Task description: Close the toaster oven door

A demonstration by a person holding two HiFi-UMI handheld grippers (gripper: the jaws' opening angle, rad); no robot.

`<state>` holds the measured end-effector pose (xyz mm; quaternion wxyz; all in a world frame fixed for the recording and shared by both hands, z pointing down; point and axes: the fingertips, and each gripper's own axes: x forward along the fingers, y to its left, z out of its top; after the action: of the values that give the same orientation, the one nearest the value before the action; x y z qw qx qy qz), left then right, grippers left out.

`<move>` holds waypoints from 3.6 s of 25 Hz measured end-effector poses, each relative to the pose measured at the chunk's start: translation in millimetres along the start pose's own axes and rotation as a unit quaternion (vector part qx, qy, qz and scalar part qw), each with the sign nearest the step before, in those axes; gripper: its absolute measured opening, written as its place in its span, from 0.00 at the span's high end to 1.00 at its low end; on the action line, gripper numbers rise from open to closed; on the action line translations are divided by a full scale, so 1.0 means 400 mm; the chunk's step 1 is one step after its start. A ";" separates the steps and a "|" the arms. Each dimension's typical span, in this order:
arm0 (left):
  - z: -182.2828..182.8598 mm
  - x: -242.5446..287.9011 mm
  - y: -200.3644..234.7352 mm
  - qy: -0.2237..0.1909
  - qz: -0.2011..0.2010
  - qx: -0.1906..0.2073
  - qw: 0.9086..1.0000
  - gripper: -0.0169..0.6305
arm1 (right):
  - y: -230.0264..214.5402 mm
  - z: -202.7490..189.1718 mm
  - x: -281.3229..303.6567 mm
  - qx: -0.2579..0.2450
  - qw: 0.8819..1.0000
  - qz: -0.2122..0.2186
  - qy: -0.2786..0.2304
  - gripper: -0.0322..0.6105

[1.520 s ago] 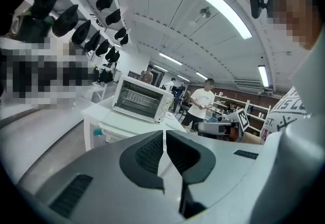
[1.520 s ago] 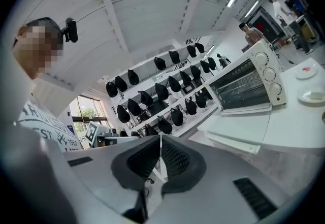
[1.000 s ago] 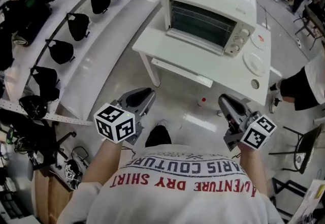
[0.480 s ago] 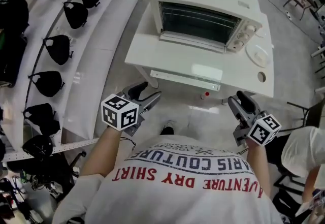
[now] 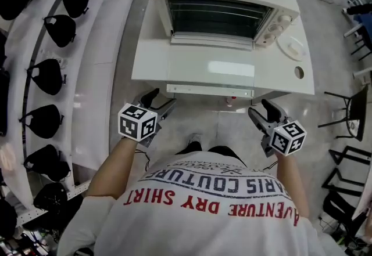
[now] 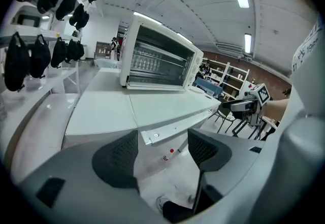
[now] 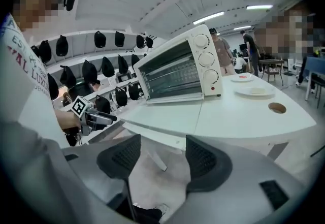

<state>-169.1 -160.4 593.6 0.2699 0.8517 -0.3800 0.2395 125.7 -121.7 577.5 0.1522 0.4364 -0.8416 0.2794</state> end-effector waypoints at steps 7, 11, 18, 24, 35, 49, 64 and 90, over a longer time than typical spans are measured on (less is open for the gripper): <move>-0.064 0.091 0.034 0.026 0.005 0.013 1.000 0.50 | -0.076 -0.079 0.088 0.016 0.999 -0.046 0.023 0.54; -0.089 0.131 0.048 0.037 0.009 0.010 0.999 0.50 | -0.099 -0.113 0.130 0.026 0.997 -0.058 0.036 0.54; -0.086 0.179 0.059 0.028 0.016 0.025 0.999 0.50 | -0.111 -0.135 0.175 0.024 0.997 -0.058 0.044 0.54; -0.088 0.195 0.075 0.030 0.016 0.031 0.999 0.58 | -0.101 -0.130 0.210 0.007 0.997 -0.059 0.048 0.54; -0.082 0.199 0.052 0.031 -0.025 0.043 0.998 0.71 | -0.094 -0.113 0.229 0.004 0.998 -0.057 0.032 0.65; -0.045 0.158 0.028 0.035 -0.044 0.053 0.997 0.76 | -0.084 -0.075 0.190 0.028 0.997 -0.071 0.010 0.77; 0.034 0.090 0.001 -0.011 -0.042 0.026 0.999 0.77 | -0.048 0.003 0.127 0.041 0.996 -0.069 -0.027 0.77; 0.240 -0.034 -0.021 -0.097 -0.010 0.027 0.995 0.80 | 0.005 0.209 0.046 0.046 0.989 -0.085 -0.111 0.78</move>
<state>-151.2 -210.0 512.0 0.2109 0.8817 -0.3890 0.1635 112.6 -182.9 519.3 0.0604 0.5411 -0.7996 0.2534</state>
